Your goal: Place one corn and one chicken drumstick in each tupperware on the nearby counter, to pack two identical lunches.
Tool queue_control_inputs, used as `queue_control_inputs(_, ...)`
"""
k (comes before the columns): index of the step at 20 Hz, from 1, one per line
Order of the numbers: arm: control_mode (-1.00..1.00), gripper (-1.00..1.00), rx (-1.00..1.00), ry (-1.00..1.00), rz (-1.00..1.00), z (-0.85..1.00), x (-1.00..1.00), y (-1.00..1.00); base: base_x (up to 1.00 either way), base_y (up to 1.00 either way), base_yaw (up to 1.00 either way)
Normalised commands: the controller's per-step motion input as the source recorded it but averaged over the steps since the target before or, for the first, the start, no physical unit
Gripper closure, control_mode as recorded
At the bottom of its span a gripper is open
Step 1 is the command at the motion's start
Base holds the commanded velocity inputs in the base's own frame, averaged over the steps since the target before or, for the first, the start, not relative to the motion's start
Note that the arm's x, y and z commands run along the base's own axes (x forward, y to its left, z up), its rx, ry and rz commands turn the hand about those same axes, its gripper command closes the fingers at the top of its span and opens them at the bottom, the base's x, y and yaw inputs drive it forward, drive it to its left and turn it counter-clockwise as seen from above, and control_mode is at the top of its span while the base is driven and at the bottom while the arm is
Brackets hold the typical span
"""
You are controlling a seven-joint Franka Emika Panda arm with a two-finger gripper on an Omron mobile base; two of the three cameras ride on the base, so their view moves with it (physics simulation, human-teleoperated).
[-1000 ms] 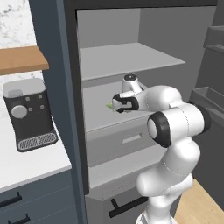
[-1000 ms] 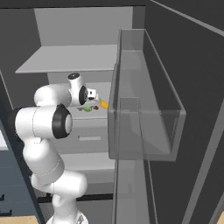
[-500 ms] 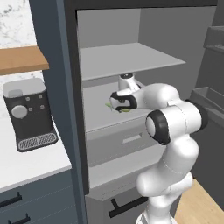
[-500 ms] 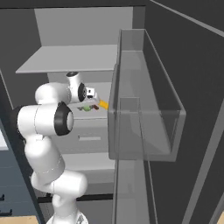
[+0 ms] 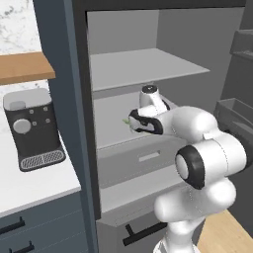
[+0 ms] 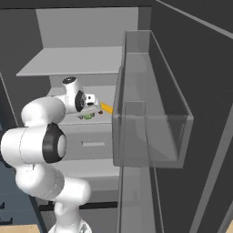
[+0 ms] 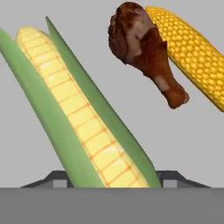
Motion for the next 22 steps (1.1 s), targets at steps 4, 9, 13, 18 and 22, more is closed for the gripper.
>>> queue_control_inputs(4,-1.0,1.0,0.05,-0.21,0.0,1.0,-1.0,-0.32,0.0,0.0,0.0)
queue_control_inputs(9,-1.0,1.0,0.04,-0.09,0.01,0.82,-1.0,-0.45,0.0,0.0,0.0)
queue_control_inputs(13,-1.0,1.0,0.0,0.03,0.06,0.41,-1.0,-0.32,0.0,0.0,0.0)
queue_control_inputs(18,-1.0,1.0,-0.07,0.14,0.12,0.12,-1.0,-0.07,0.0,0.0,0.0)
queue_control_inputs(22,1.0,1.0,0.0,0.0,0.0,0.0,0.0,0.0,-1.0,0.34,0.28)
